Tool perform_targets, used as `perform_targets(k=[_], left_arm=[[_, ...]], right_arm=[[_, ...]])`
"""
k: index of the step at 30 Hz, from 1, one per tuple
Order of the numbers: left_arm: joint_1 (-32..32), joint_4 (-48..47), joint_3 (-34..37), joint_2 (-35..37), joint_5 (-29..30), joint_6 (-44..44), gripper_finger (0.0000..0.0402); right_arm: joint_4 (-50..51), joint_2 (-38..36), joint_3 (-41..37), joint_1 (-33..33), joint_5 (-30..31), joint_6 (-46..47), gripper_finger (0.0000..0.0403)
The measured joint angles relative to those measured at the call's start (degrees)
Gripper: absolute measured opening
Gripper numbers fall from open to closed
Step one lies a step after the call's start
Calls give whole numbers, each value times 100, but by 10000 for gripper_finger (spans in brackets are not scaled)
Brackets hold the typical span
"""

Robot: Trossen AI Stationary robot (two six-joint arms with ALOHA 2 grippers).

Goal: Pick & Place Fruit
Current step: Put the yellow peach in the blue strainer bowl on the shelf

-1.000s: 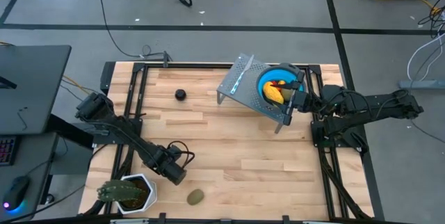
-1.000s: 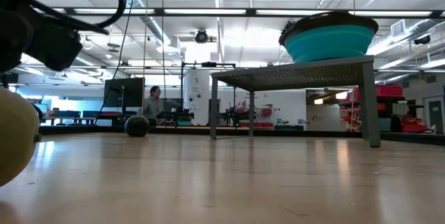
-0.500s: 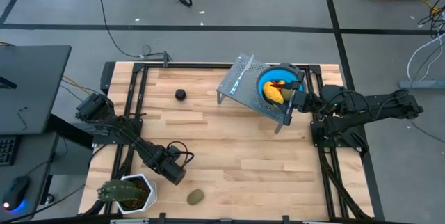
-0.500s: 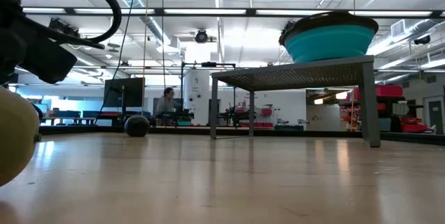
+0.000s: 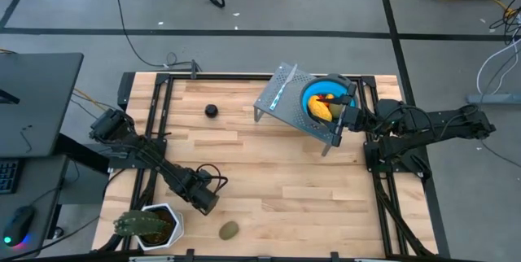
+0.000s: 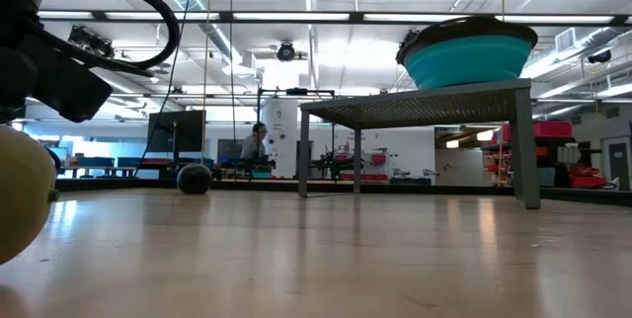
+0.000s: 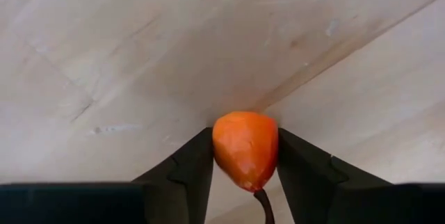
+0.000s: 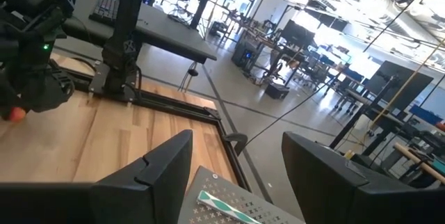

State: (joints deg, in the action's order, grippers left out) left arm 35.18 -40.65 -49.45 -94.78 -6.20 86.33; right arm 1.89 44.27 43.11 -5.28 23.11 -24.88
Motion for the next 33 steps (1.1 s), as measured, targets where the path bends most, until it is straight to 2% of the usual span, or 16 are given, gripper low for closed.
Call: perform_targets(k=[4, 9, 17, 22, 27, 30, 33], left_arm=[[-235, 7, -240, -26, 116, -452, 135], [-627, 7, -842, -25, 689, -1316, 128], [-1300, 16, -2035, -16, 2162, -3331, 132], [-1520, 412, -2641, -11, 3325, -5110, 130], [-1713, 1652, -2854, -3, 4687, -7476, 135], [-1789, 2500, -2810, -3, 5117, -8949, 135], [-1916, 3183, -2810, -3, 5335, -10065, 134]], right_arm=[[-48, 0, 0, -2, 0, 0, 233], [-87, 0, -1, -1, 2, 0, 233], [-85, 0, 0, -2, 24, 0, 233], [-83, 0, 0, 0, 24, 0, 233], [-81, 0, 0, -2, 129, 47, 233], [-79, 1, 0, 0, 280, 238, 233], [-79, 0, 0, 0, 182, 345, 233]])
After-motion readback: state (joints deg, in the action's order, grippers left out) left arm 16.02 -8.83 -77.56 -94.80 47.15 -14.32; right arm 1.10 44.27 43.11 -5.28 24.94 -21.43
